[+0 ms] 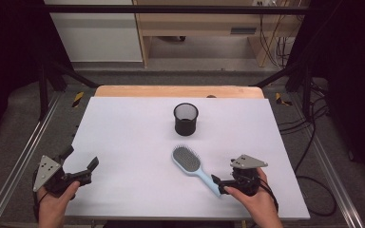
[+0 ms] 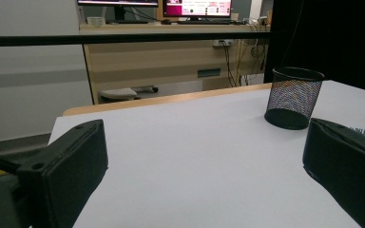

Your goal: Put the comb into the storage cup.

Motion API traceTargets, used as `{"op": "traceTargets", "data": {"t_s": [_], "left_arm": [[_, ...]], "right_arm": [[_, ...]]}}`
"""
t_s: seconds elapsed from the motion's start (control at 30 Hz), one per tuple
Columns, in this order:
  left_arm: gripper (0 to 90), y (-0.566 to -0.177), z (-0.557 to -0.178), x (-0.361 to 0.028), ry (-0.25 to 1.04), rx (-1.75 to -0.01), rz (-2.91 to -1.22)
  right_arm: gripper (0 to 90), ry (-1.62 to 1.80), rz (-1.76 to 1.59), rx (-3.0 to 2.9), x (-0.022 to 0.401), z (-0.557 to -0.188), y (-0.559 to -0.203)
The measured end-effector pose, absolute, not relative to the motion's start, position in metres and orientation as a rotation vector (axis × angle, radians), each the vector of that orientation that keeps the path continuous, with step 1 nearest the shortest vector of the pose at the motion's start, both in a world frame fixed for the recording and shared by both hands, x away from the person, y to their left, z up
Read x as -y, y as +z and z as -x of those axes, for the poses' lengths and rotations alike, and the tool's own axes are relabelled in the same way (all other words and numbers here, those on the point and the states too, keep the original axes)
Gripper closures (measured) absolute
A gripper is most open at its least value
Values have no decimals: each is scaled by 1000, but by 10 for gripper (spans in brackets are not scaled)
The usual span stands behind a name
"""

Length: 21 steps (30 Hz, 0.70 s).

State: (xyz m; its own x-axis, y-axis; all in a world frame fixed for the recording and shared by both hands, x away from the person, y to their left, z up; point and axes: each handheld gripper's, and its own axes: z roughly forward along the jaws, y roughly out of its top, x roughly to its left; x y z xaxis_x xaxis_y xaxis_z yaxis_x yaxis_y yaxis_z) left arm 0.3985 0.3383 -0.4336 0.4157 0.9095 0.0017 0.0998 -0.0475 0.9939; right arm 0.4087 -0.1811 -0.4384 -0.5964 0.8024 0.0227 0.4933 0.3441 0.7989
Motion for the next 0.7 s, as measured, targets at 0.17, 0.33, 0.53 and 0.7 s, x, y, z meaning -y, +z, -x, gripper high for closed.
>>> {"op": "traceTargets", "data": {"t_s": [0.17, 0.33, 0.53, 0.7], "left_arm": [[11, -434, -399, -339, 850, -953, -1476], [11, -435, -399, -339, 849, -958, -1474], [12, -435, -399, -339, 848, -958, -1474], [13, -435, -399, -338, 846, -956, -1476]], "right_arm": [[108, 1102, -1125, -2303, 171, -408, -440], [125, 1075, -1136, -2344, 164, -412, -442], [162, 1002, -1122, -2397, 154, -419, -442], [208, 935, -1095, -2446, 147, -424, -441]]}}
